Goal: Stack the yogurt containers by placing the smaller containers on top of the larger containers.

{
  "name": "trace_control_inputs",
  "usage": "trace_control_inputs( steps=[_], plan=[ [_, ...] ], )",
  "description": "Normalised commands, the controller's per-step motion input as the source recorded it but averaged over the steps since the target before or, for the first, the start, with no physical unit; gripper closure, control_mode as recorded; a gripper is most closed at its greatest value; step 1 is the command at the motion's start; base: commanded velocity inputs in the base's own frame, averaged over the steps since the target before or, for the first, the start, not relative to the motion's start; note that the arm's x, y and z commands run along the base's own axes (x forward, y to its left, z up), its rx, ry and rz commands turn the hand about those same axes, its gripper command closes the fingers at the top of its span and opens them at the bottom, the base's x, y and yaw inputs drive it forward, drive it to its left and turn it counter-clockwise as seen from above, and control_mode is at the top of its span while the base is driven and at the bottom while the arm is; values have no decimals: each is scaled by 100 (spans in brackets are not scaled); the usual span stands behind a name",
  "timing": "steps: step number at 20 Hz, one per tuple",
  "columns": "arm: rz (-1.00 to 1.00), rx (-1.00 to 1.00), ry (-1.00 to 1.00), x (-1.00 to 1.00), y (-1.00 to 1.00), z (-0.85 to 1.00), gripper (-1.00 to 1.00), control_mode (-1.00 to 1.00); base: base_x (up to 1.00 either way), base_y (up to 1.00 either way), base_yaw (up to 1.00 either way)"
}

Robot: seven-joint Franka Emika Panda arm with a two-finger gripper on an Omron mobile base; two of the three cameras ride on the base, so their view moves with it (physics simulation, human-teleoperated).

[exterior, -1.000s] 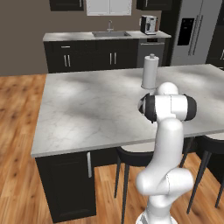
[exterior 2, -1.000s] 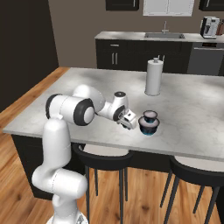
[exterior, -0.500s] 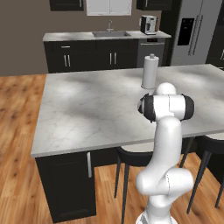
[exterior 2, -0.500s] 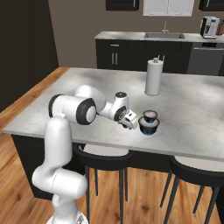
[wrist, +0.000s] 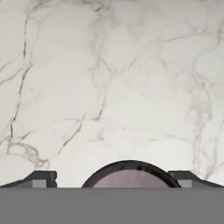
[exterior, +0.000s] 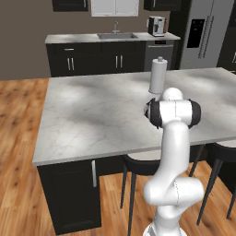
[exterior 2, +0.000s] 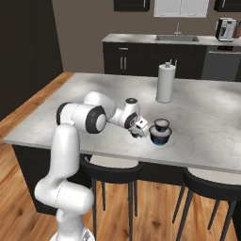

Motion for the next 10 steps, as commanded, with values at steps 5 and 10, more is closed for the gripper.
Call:
trace_control_inputs(
  steps=[5,10],
  plan=[
    [1,0,0,10,-8,-6,-100,-100,0,0,0],
    [0,0,0,0,0,-2,100,-100,0,0,0]
  ],
)
